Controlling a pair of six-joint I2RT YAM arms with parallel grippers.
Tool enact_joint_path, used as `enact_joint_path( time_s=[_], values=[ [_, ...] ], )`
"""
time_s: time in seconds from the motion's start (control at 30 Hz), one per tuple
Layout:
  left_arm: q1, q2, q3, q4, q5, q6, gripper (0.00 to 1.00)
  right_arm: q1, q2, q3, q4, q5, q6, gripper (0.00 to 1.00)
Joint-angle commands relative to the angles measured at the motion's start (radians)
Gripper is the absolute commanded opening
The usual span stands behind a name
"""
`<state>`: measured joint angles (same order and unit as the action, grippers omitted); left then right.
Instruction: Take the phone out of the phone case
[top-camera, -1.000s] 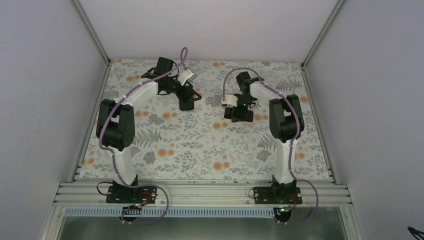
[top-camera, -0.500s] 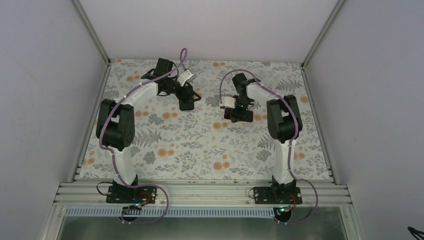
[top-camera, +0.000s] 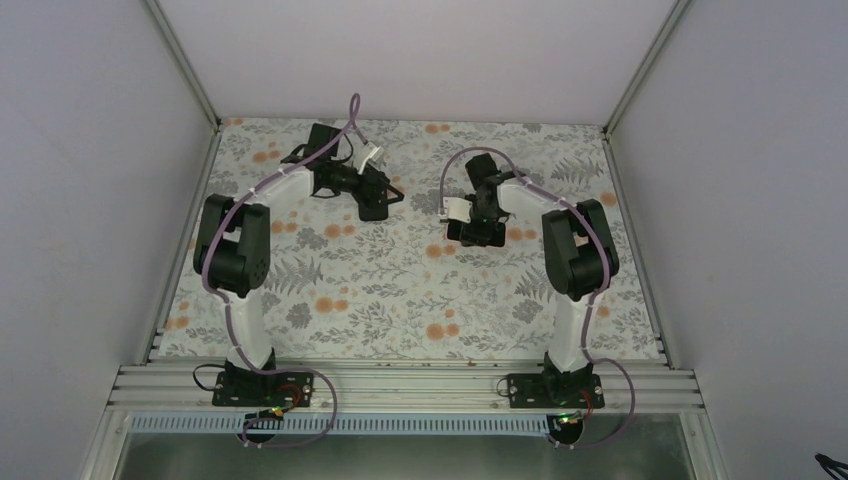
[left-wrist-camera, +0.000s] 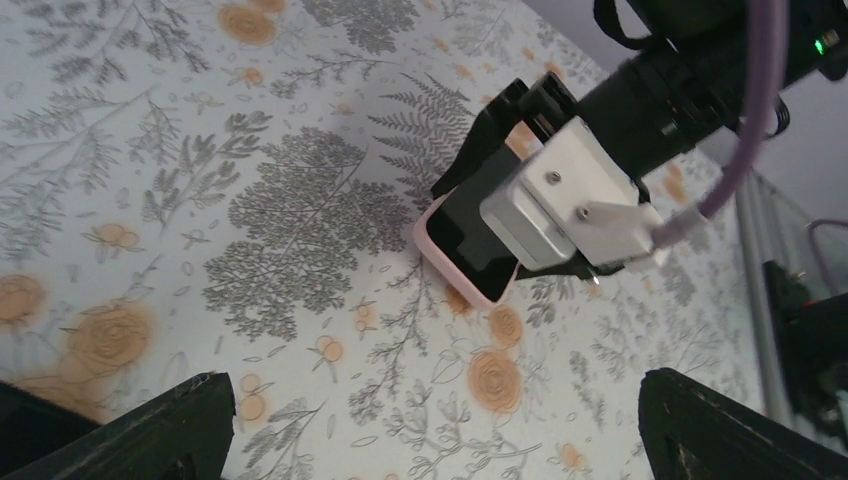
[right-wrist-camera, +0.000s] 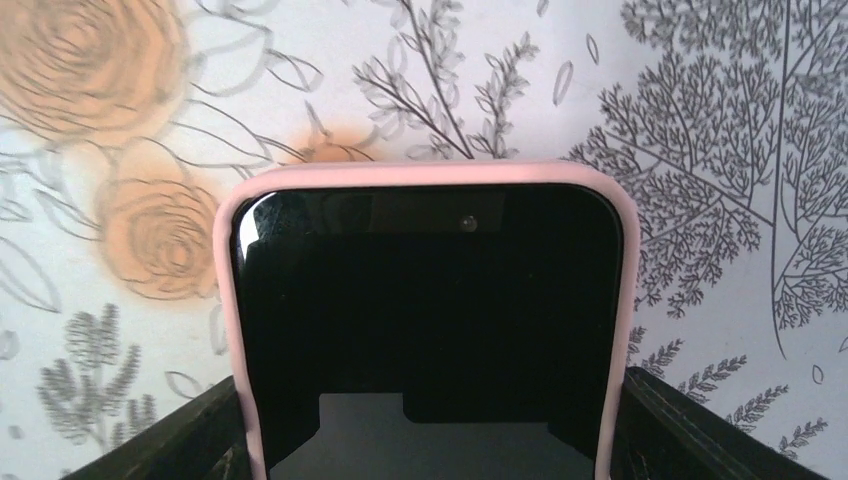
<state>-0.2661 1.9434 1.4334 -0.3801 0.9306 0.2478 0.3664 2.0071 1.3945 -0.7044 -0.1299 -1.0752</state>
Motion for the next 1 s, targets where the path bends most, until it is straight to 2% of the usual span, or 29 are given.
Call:
enact_joint_path(
  time_s=[0.0, 0.17, 0.43, 0.97],
  values=[
    [-0.003, 0.074, 0.005, 0.095, 0.119, -0.133, 1.0, 0.047, -0.095, -0.026, 0.061, -0.028, 0.043, 0.7],
    [-0.014, 0.15, 0.035, 0.134, 0.106, -0.228, 1.0, 0.09, -0.136, -0.009, 0.076, -0.041, 0.075, 0.71],
    [-0.017, 0.18, 0.026, 0.195, 0.092, -0.319, 1.0, 0.133, -0.152, 0.035, 0.101, -0.052, 0.113, 0.72],
    [-0.03, 0.195, 0.039, 0.196, 0.111, -0.369, 0.97, 0.22, -0.069, 0.17, 0.189, 0.03, 0.186, 0.72]
  ],
)
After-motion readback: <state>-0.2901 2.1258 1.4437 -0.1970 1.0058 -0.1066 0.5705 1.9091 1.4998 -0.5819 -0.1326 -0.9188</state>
